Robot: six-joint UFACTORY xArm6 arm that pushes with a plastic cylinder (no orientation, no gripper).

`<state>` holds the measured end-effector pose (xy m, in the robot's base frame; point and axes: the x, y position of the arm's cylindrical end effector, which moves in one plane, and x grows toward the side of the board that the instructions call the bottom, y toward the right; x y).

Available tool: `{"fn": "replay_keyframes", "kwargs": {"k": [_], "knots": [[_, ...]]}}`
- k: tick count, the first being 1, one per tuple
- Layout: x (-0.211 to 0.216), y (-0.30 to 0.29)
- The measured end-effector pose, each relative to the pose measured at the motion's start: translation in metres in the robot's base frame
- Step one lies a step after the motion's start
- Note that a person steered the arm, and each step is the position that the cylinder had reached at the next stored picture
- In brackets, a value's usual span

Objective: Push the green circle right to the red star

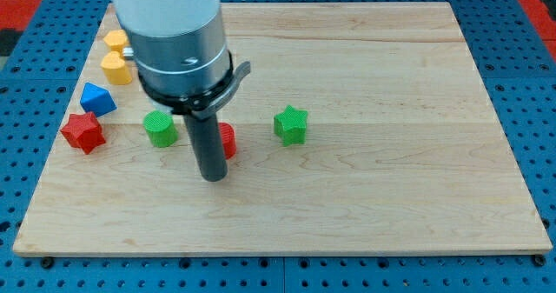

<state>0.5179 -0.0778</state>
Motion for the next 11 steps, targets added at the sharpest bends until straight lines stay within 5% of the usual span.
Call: {"fn": "replay_keyframes", "kwargs": {"k": [2, 4, 7, 11], "knots": [[-0.035, 0.001], [0.013, -0.037], [-0.02, -0.019], [-0.07, -0.081]]}}
